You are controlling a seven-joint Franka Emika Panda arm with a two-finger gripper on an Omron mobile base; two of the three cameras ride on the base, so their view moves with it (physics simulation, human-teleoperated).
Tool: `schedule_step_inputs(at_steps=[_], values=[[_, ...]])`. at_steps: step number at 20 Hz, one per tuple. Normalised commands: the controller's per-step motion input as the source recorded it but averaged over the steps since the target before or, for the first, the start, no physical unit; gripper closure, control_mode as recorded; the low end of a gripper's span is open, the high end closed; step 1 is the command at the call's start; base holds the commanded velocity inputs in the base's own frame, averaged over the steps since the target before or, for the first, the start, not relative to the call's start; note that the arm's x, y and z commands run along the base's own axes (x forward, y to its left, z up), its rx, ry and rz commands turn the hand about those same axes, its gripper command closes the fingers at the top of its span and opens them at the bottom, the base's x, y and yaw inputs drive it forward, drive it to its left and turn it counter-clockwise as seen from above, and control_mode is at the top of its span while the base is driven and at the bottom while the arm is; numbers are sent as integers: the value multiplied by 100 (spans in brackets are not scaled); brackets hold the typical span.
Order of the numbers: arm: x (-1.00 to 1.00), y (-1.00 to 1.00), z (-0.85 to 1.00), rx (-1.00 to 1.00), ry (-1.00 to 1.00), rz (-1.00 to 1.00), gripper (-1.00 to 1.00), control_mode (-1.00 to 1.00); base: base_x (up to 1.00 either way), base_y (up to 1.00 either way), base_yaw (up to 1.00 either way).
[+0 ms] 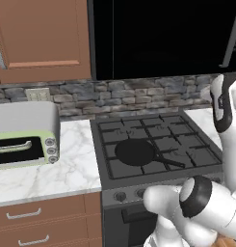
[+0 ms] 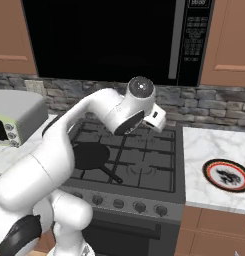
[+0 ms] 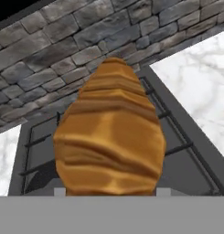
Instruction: Pick the croissant and place it on the pan. Then turn on the stove to warm the croissant.
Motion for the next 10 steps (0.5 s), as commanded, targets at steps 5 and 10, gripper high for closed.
schedule_step_inputs(at_steps=[5,10], values=[[0,82,-11,-7,25,-14,100,-100,0,0,0],[6,48,-22,-2,23,-3,100,-100,0,0,0]])
